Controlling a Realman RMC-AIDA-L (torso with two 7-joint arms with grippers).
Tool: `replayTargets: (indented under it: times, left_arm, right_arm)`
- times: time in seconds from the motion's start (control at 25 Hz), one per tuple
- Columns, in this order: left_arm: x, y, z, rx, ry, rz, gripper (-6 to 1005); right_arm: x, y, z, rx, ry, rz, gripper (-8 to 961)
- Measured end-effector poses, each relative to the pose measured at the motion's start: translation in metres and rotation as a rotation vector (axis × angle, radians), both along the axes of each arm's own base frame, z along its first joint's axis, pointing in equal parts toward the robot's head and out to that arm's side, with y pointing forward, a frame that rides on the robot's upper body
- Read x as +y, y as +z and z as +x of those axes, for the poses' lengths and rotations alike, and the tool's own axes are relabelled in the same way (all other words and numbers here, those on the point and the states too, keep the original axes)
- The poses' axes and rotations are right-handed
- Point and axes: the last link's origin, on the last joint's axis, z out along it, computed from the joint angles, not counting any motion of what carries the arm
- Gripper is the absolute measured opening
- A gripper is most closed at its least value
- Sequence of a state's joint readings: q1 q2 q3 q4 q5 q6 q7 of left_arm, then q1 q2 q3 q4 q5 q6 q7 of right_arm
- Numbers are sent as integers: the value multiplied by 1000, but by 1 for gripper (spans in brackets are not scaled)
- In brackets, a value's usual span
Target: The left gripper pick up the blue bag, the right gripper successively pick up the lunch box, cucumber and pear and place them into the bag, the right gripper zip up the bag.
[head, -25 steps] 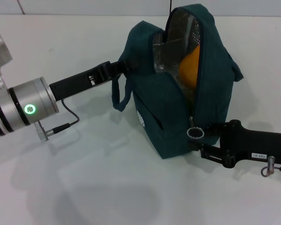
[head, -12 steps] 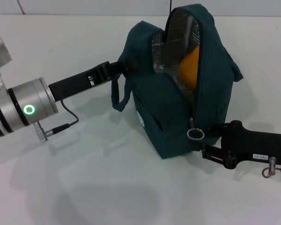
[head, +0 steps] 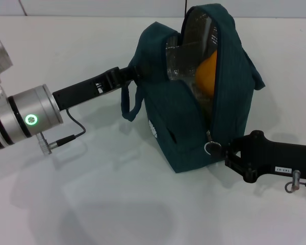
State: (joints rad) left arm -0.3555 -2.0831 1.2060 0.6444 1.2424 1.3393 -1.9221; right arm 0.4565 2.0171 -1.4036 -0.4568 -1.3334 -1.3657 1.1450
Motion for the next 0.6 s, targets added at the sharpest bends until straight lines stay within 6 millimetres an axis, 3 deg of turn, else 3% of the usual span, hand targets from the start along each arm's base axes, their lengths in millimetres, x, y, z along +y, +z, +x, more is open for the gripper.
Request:
replayTargets:
  times: [0.28,0.6]
  left_arm:
    - [0,0,0,-1,1,0,43]
    - [-3,0,-4,-2,11,-1,43]
  right_arm:
    - [-4,1,1,9,6,0,7]
    - [-10,11,2,58,14,7,9]
